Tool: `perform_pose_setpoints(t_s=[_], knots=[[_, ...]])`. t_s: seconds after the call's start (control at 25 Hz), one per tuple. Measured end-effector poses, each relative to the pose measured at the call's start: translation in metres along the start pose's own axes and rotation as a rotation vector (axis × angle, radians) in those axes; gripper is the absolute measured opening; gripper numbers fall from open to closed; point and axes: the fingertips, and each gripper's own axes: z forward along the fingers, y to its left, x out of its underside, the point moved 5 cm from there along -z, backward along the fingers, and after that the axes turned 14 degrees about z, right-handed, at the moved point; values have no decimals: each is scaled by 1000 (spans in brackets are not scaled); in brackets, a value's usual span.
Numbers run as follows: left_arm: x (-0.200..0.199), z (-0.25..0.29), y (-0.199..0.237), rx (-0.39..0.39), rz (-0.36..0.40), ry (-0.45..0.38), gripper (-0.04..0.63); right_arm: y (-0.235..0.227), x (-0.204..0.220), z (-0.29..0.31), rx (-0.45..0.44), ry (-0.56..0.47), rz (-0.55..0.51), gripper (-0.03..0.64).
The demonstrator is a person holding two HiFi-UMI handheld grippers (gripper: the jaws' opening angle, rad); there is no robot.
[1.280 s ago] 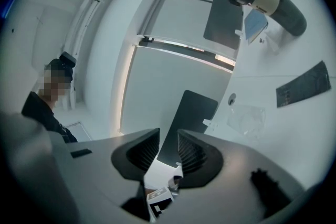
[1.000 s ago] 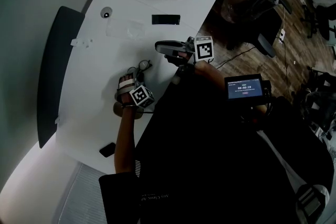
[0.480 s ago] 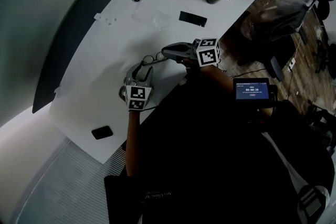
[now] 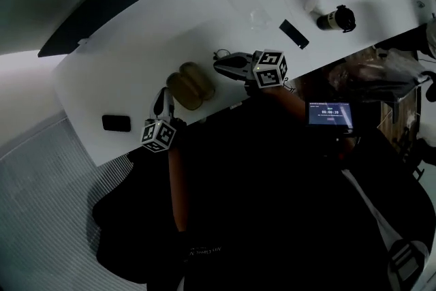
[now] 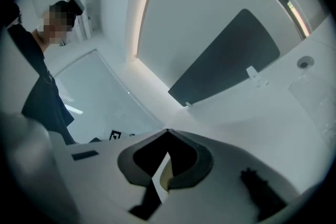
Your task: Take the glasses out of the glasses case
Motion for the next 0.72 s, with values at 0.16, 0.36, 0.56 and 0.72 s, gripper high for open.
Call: perform_pose_setpoints(t_s=[0.16, 0.36, 0.56, 0.72], knots=[[23, -42, 19, -82, -65, -1, 6, -6, 17, 29, 11, 138, -12, 6], [58, -68, 30, -111, -171, -31, 6, -12, 39, 58, 42, 288, -86, 6], [69, -65, 23, -1, -216, -25, 14, -14, 52, 63, 72, 325, -57, 6], [66, -55, 19, 30, -199, 15, 14, -17, 50, 66, 92, 348, -61, 6]])
